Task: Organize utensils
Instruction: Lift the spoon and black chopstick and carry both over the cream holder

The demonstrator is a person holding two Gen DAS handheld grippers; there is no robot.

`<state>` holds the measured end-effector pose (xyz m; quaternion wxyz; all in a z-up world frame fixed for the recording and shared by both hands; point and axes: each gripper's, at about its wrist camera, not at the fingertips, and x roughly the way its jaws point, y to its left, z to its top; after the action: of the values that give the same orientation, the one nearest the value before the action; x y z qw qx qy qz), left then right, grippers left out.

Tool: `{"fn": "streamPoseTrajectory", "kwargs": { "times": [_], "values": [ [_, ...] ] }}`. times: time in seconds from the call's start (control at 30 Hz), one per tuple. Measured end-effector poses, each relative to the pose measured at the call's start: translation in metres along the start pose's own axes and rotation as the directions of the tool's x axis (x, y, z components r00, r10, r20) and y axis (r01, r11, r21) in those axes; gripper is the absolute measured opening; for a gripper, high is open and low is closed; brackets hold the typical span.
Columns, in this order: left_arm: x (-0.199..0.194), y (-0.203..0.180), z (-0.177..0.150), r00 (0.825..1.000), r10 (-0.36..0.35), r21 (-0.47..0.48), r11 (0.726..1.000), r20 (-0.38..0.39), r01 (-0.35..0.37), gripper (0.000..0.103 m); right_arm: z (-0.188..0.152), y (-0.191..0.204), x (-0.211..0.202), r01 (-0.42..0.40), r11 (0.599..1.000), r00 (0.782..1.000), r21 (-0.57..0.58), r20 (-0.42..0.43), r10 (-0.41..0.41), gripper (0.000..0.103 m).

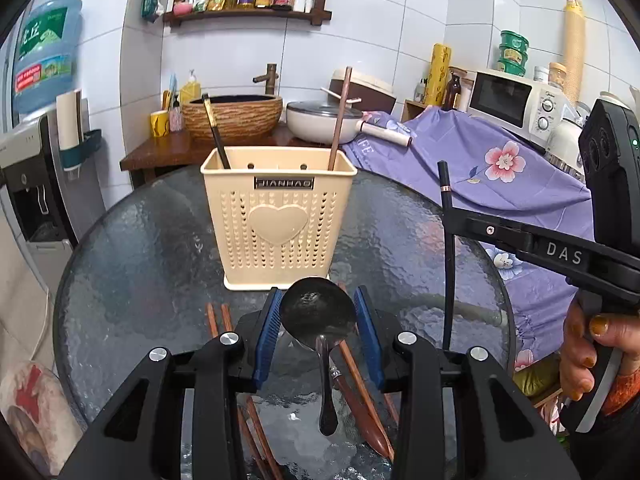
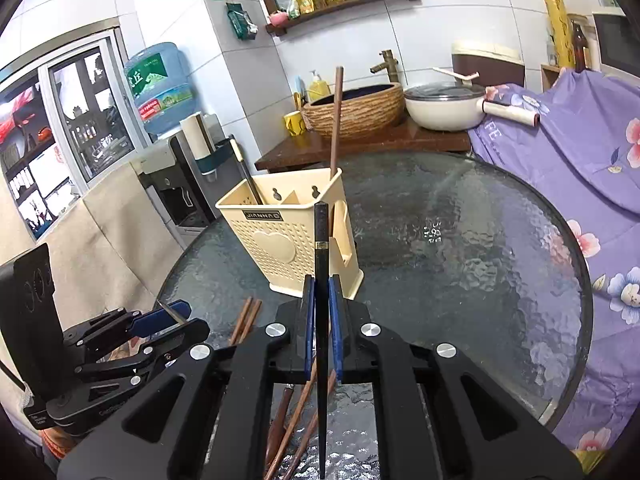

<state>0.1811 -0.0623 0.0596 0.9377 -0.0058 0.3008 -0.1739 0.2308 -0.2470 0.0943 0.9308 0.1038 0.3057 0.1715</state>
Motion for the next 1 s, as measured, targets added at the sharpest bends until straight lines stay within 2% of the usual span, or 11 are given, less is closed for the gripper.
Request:
{"fn": "streamPoseTrajectory", "kwargs": {
  "times": [0.2,0.7,0.87,1.0],
  "values": [
    [-0.008,0.0,0.008,1.0,-0.024,-0.004,1.0,0.017,0.024,0.036,0.005,0.004,-0.014,-0.028,1.0,0.999,-0.009,0.025,0.028,0.008],
    [-0.015,0.004,0.035,0.998,-0.037,0.012,0.999,0.053,0.036,0.036,0.03,0.022,-0.038,-0.031,0.997,0.996,-0.066,0.082,0.037,0.008],
    [-0.027,0.014,0.066,0.993,-0.033,-0.003,0.999,0.11,0.034,0.036,0.058,0.033,-0.049,-0.057,0.994,0.991,-0.093,0.115,0.067,0.008],
    [-0.033,0.031,0.113,0.985,-0.024,-0.052,0.998,0.171,0.034,0.036,0.094,0.047,-0.064,-0.068,0.99,0.978,-0.124,0.187,0.091,0.008]
  ]
}}
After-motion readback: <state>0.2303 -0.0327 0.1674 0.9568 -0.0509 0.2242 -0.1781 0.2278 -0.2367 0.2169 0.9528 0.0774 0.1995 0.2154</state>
